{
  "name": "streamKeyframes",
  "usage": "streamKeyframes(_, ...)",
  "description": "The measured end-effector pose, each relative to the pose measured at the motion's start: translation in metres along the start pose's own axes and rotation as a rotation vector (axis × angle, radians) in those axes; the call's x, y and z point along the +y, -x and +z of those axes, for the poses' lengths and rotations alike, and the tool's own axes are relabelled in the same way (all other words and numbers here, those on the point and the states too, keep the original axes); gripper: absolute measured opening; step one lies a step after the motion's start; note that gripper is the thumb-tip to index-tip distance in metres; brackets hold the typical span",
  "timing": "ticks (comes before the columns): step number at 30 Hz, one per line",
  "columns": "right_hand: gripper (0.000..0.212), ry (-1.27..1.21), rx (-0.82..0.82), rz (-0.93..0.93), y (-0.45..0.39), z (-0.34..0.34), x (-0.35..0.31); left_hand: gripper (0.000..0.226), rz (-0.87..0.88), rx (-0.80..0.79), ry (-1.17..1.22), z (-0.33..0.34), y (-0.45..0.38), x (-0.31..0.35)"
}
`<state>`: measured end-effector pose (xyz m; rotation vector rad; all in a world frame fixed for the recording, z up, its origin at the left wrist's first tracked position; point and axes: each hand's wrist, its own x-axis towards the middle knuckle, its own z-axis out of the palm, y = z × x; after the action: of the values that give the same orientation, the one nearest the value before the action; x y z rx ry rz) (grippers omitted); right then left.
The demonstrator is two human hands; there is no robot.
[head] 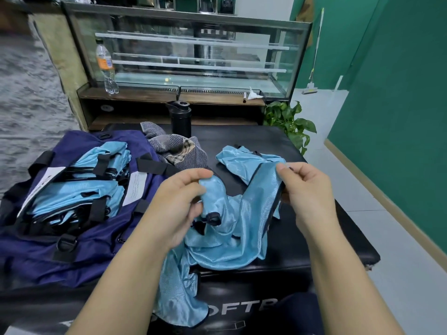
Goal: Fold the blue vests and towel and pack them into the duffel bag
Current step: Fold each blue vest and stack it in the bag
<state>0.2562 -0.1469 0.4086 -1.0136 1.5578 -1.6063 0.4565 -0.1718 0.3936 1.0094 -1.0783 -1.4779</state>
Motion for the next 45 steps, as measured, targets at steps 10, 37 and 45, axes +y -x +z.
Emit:
streamKeyframes(10,0.012,0.165,-0.329,-0.211,0.033,0.029,-0.006,0.042,0.072,-0.130,0.093,0.024,0.018,-0.002)
streamKeyframes(37,0.018,-0.010,-0.499,-0.080,0.039,0.030,0.000,0.027,0.542,0.303,-0.740,0.012,0.003,-0.018)
streamKeyframes(45,0.018,0.084,-0.502,-0.162,0.024,-0.001,-0.011,0.023,0.547,-0.142,-0.839,-0.011,-0.004,0.003)
